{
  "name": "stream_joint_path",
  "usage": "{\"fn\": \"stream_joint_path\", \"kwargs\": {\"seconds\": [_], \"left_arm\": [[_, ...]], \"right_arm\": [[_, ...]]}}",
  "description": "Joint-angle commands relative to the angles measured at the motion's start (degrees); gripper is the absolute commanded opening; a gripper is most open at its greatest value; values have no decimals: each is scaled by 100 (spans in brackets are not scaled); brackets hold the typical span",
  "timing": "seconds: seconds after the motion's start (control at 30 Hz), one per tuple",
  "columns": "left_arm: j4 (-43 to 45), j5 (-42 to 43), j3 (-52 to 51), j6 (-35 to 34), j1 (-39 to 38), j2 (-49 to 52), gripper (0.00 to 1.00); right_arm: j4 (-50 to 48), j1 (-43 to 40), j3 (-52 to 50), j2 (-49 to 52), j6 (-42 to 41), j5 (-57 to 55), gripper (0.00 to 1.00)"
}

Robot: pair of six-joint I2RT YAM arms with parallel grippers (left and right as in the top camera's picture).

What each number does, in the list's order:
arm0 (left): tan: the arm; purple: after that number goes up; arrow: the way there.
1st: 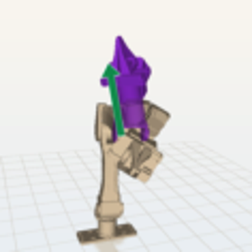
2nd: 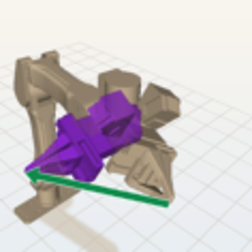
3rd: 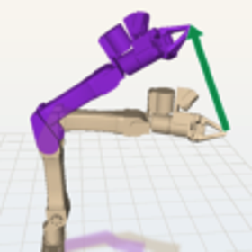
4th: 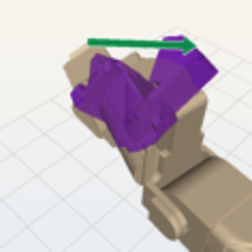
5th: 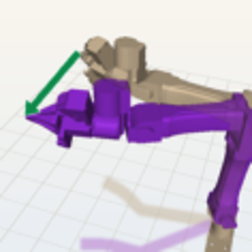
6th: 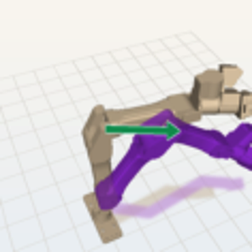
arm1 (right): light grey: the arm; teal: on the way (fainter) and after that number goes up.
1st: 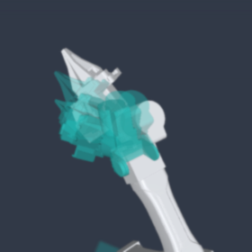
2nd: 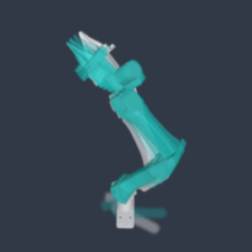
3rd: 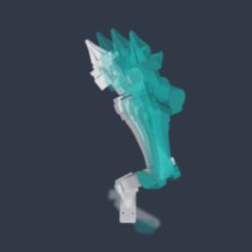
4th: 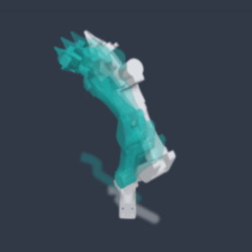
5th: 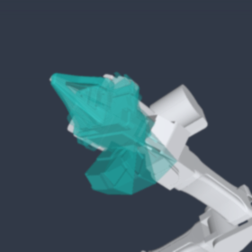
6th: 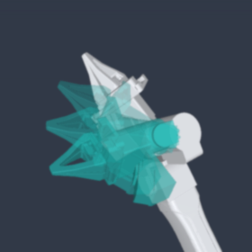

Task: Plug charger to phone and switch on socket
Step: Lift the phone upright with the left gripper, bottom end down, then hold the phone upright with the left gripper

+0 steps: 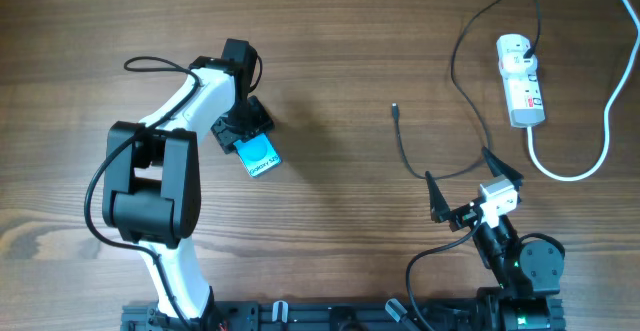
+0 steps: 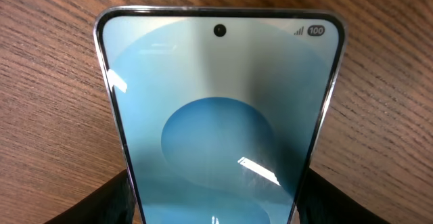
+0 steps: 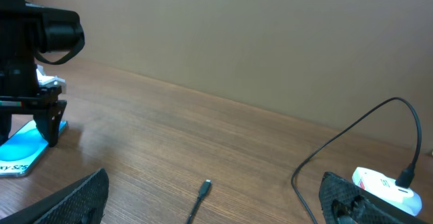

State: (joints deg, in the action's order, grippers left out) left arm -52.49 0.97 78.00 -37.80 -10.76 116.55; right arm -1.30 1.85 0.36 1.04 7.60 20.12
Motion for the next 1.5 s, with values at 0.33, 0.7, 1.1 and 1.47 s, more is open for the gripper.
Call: {"fn": "stream_joint_path", "kwargs": {"seconds": [0.33,0.7,1.1,1.47], "left_arm": [[-33,525,-83,162,103,-599,70],[59,522,-85,157,131,-599,71],[57,522,-85,157,131,-599,72],[57,522,-85,157,131,-599,73]], "right_arm": [[-33,24,-7,-39,-9,46,100],[-33,22,-7,-39,-9,46,100],[-33,24,-7,4,-11,46,100],[-33,24,-7,4,-11,46,100]]}}
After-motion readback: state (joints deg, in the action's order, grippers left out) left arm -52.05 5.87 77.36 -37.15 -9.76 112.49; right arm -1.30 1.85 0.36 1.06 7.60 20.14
